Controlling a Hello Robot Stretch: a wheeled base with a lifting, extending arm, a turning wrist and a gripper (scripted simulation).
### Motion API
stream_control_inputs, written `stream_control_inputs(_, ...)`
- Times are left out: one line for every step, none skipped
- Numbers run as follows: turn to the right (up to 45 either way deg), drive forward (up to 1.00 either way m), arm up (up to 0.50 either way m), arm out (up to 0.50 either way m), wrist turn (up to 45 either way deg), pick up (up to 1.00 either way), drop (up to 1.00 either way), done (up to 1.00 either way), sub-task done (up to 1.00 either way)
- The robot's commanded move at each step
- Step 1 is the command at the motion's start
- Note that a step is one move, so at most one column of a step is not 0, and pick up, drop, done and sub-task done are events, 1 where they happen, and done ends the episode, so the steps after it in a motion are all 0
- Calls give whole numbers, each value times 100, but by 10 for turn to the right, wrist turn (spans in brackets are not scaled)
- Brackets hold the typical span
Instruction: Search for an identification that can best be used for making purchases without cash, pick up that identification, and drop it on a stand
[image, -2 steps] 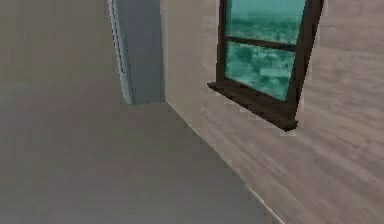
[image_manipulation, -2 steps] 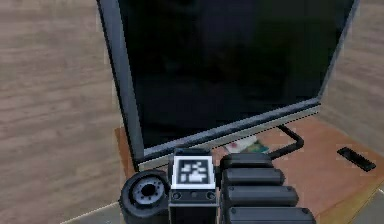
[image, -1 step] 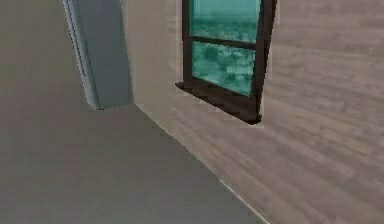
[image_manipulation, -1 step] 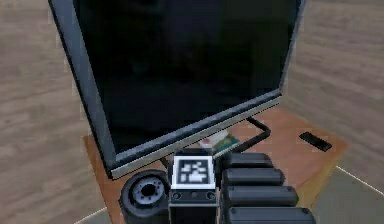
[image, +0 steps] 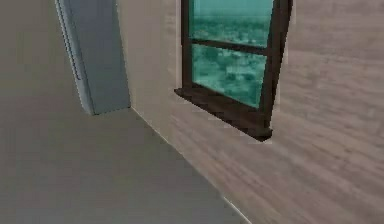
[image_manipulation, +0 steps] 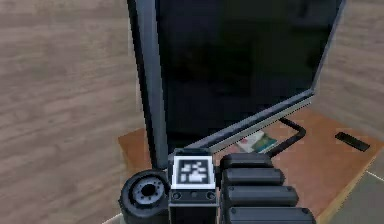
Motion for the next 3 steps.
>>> stream_control_inputs(450,0,0,0,0,0,0,0,0)
stream_control_inputs(90,0,0,0,0,0,0,0,0)
stream_control_inputs(0,55,0,0,0,0,0,0,0)
